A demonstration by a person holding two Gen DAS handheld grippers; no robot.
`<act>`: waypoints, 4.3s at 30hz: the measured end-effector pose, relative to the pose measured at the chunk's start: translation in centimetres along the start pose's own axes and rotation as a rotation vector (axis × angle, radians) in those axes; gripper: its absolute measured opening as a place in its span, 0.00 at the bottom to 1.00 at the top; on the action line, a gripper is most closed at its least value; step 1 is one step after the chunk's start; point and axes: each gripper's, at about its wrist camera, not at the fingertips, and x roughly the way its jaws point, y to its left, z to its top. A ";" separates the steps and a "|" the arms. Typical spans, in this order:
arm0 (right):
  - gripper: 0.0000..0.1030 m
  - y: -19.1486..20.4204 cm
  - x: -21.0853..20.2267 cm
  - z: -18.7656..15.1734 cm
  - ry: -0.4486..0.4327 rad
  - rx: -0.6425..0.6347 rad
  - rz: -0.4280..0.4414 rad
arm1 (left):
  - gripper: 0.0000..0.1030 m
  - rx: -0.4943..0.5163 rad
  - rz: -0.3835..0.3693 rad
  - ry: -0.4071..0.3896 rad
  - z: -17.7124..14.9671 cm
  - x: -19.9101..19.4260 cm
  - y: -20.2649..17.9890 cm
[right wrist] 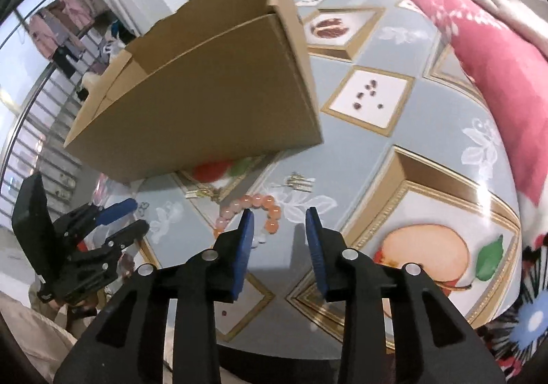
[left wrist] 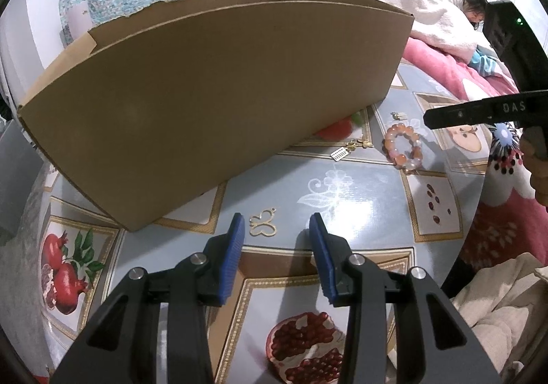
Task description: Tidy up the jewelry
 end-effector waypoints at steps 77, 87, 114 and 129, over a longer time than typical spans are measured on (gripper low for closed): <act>0.00 0.0 2.3 1.6 -0.056 -0.211 -0.187 | 0.12 -0.027 0.009 0.030 2.1 -0.6 0.6; 0.00 -1.1 -0.9 1.3 -0.119 -0.138 -0.125 | 0.12 -0.023 0.020 -0.012 1.9 -2.5 0.6; 0.00 6.4 -4.0 13.9 -0.276 -0.299 0.169 | 0.12 -0.045 -0.040 -0.233 12.2 -8.2 4.5; 0.17 4.7 0.2 18.5 -0.169 -0.229 0.134 | 0.30 -0.283 -0.150 -0.080 14.7 -2.0 10.2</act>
